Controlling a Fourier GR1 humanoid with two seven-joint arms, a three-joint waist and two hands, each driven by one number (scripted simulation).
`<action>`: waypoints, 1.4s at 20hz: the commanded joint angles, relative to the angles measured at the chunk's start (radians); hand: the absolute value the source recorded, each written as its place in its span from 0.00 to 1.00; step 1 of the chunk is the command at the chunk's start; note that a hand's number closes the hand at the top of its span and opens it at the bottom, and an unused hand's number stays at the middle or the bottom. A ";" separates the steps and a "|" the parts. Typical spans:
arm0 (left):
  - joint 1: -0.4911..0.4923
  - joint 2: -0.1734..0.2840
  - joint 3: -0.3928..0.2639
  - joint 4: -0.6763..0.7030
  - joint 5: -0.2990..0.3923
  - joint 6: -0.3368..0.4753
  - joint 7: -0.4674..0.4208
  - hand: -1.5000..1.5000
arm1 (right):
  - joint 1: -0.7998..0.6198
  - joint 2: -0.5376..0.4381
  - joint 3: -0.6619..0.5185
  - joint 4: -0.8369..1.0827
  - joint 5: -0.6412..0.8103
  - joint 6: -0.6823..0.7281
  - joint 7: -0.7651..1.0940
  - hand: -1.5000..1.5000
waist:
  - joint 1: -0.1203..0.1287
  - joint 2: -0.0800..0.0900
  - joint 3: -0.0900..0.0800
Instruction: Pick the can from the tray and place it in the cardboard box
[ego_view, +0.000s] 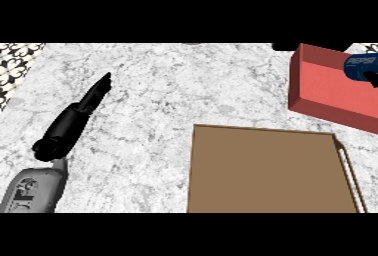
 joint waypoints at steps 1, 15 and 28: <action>0.028 -0.008 -0.007 -0.013 -0.001 -0.002 -0.013 0.50 | -0.045 -0.057 0.075 0.194 0.101 0.044 -0.051 1.00 | 0.017 0.005 0.001; -0.055 -0.016 -0.020 -0.044 0.003 -0.019 0.054 0.50 | -0.199 -0.131 0.254 0.662 0.334 0.104 -0.406 0.00 | 0.041 0.016 0.004; -0.029 -0.030 -0.015 -0.026 -0.002 -0.004 0.030 0.50 | -0.352 -0.052 -0.174 0.918 -0.174 0.395 -0.381 0.00 | 0.021 0.012 0.007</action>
